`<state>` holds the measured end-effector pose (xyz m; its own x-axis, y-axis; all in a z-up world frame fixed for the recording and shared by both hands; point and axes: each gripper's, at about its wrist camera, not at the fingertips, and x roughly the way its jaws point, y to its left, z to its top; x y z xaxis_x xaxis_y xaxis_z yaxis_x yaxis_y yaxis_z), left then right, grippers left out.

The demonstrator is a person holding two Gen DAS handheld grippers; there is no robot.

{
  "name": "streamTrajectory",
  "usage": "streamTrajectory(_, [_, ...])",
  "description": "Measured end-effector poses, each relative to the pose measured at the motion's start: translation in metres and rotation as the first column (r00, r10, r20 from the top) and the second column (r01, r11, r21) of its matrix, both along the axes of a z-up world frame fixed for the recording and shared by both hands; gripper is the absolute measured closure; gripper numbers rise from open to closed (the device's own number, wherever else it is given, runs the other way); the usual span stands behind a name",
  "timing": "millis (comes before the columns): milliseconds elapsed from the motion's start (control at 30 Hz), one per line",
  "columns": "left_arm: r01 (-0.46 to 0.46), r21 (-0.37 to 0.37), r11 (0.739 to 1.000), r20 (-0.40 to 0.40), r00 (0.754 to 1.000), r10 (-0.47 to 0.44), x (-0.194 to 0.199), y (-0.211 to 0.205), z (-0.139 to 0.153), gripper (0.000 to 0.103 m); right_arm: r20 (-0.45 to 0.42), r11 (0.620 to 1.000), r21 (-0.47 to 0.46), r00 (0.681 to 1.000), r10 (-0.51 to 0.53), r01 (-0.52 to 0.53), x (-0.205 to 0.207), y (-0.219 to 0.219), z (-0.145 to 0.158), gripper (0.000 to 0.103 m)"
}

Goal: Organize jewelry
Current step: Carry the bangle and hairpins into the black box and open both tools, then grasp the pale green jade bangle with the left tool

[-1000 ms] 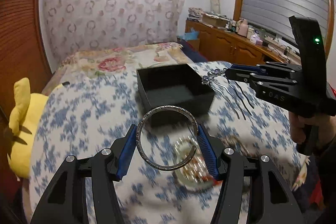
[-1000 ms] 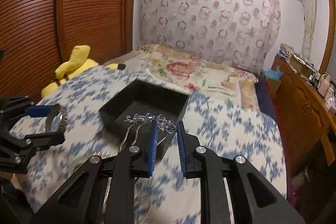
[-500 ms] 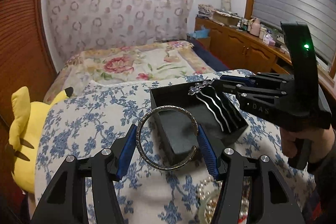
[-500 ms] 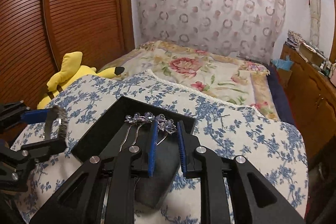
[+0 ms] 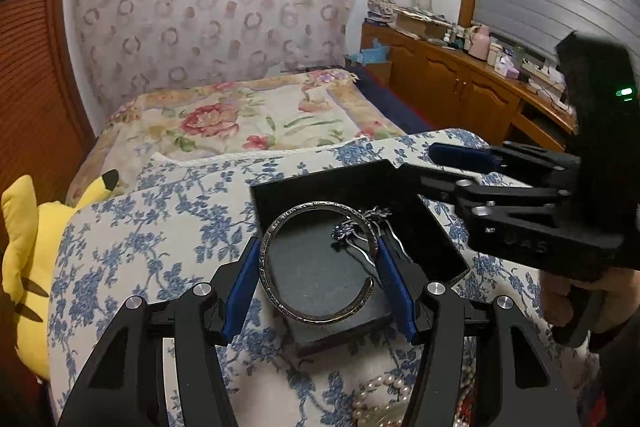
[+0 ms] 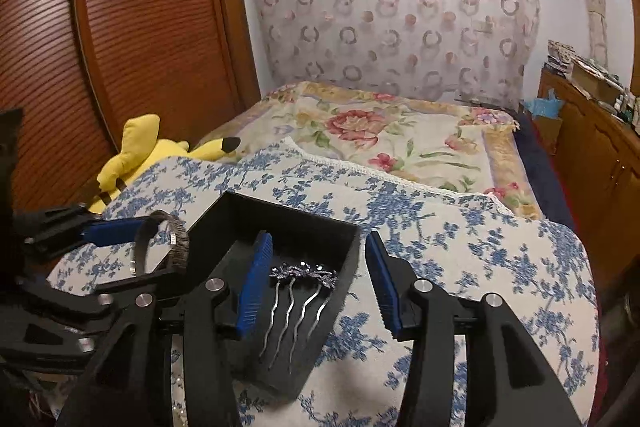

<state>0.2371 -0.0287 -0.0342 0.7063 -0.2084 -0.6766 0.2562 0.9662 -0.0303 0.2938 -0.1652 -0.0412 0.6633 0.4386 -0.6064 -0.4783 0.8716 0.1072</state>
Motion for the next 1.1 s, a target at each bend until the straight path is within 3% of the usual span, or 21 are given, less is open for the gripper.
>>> streamTrajectory(167, [-0.005, 0.039, 0.999, 0.010, 1.000, 0.005, 0.005, -0.009, -0.005, 0.044, 0.016, 1.000, 0.018, 1.000, 0.000, 0.000, -0.015, -0.013, 0.004, 0.052])
streamTrajectory(400, [-0.008, 0.026, 1.000, 0.026, 1.000, 0.008, -0.003, -0.003, 0.003, 0.042, 0.038, 1.000, 0.030, 0.999, 0.002, -0.004, -0.043, -0.031, 0.007, 0.052])
streamTrajectory(633, [-0.018, -0.024, 1.000, 0.047, 0.999, 0.019, -0.040, 0.021, 0.011, 0.040, 0.051, 0.999, 0.037, 0.999, -0.007, 0.005, -0.083, -0.049, 0.005, 0.052])
streamTrajectory(900, [0.012, -0.020, 1.000, 0.029, 1.000, -0.011, -0.083, 0.024, -0.003, 0.040, 0.034, 1.000, 0.001, 0.999, 0.009, -0.009, -0.122, -0.053, -0.013, 0.052])
streamTrajectory(1100, [0.048, -0.052, 0.998, -0.018, 0.999, -0.049, -0.106, 0.022, -0.021, 0.054, 0.006, 0.999, -0.029, 1.000, 0.020, -0.019, -0.147, -0.053, -0.028, 0.052])
